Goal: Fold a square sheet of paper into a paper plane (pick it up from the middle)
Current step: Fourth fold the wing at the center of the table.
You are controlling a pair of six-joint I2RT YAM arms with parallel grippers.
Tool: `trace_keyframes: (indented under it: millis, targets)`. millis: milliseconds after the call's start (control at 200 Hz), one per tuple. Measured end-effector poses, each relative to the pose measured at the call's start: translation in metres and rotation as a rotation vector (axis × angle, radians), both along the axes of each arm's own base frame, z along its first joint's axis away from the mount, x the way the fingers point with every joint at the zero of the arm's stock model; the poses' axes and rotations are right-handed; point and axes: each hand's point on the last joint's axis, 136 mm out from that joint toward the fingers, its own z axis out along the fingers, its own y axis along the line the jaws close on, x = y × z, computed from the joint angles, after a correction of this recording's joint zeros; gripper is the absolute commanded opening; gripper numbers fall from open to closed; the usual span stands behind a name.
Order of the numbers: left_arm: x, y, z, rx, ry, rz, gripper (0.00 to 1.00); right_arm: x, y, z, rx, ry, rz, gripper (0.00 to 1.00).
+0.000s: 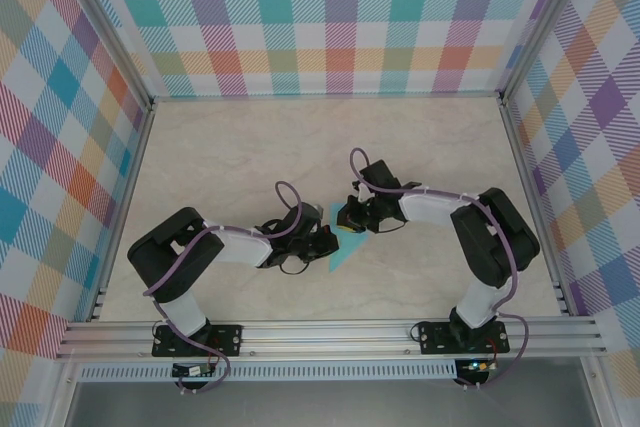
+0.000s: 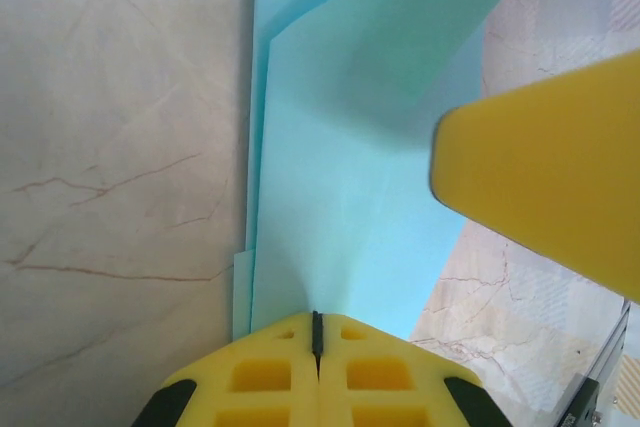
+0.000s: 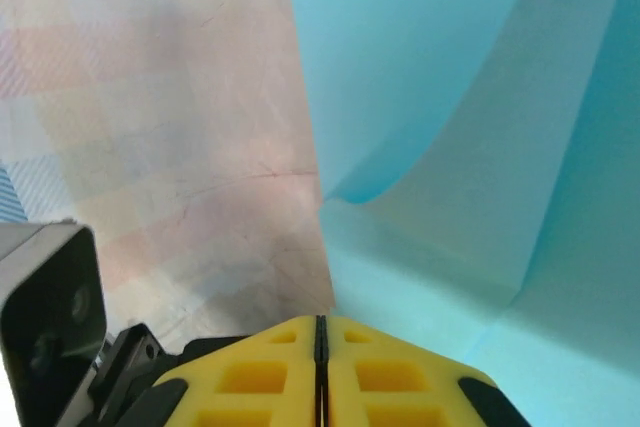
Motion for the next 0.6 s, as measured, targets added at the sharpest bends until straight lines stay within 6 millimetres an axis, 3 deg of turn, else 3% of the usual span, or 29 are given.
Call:
trace_keyframes:
  millis: [205, 365, 600]
  targets:
    - [0.000, 0.000, 0.000, 0.008, -0.009, -0.007, 0.00, -0.017, -0.006, -0.019, 0.007, 0.043, 0.013, 0.03]
    - [0.000, 0.000, 0.000, 0.009, -0.010, -0.009, 0.00, -0.016, -0.004, -0.029, 0.006, 0.055, 0.016, 0.03]
    - [0.000, 0.000, 0.000, 0.009, -0.010, -0.009, 0.00, -0.014, -0.004, -0.029, 0.013, 0.054, 0.013, 0.04]
